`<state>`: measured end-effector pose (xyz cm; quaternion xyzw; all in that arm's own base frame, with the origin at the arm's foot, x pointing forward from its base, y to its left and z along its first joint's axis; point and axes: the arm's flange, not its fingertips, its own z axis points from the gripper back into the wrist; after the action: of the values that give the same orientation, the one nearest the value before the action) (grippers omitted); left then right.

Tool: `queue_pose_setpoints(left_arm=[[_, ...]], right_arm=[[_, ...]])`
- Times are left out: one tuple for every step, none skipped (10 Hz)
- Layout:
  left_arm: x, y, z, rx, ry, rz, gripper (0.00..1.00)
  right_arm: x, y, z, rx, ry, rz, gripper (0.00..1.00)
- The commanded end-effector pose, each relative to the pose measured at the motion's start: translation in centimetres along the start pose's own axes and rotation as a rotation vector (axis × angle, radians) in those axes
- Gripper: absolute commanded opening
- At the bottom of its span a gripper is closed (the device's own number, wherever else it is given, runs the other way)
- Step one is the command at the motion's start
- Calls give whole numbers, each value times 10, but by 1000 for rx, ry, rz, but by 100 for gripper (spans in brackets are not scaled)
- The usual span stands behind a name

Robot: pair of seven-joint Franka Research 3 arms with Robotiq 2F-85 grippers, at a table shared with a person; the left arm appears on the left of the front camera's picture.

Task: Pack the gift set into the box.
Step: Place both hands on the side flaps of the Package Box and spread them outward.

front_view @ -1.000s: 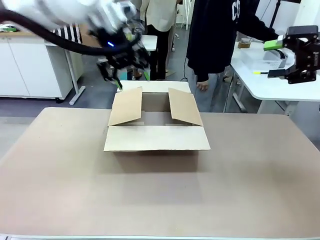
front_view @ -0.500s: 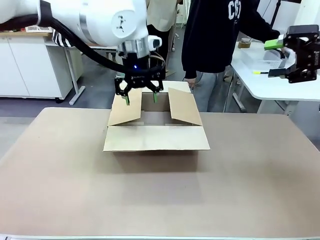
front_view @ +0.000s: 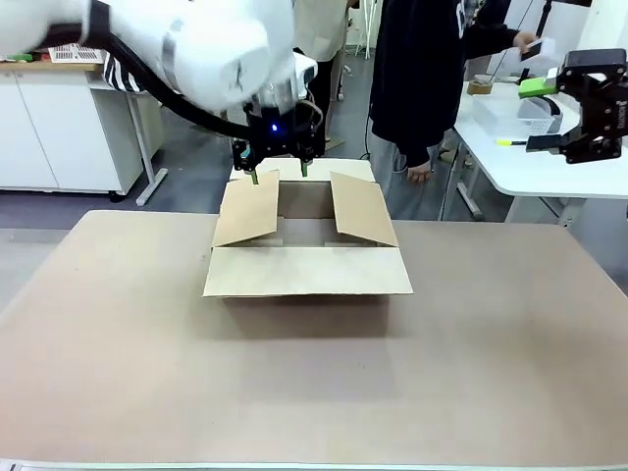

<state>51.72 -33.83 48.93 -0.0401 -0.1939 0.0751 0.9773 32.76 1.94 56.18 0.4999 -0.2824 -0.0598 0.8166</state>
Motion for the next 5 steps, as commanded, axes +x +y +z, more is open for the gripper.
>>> queue_pose_setpoints(left_arm=[[10,-24,-40,201,-178,67,100],[19,-26,-57,253,-127,69,100],[27,-27,-71,298,-81,79,100],[33,-27,-80,329,-40,113,100],[38,-28,-87,344,36,132,100]], right_arm=[[3,-1,-4,23,-11,26,100],[3,-1,-4,23,-11,26,100],[3,-1,-4,23,-11,26,100],[3,-1,-4,23,-11,26,100],[3,-1,-4,23,-11,26,100]])
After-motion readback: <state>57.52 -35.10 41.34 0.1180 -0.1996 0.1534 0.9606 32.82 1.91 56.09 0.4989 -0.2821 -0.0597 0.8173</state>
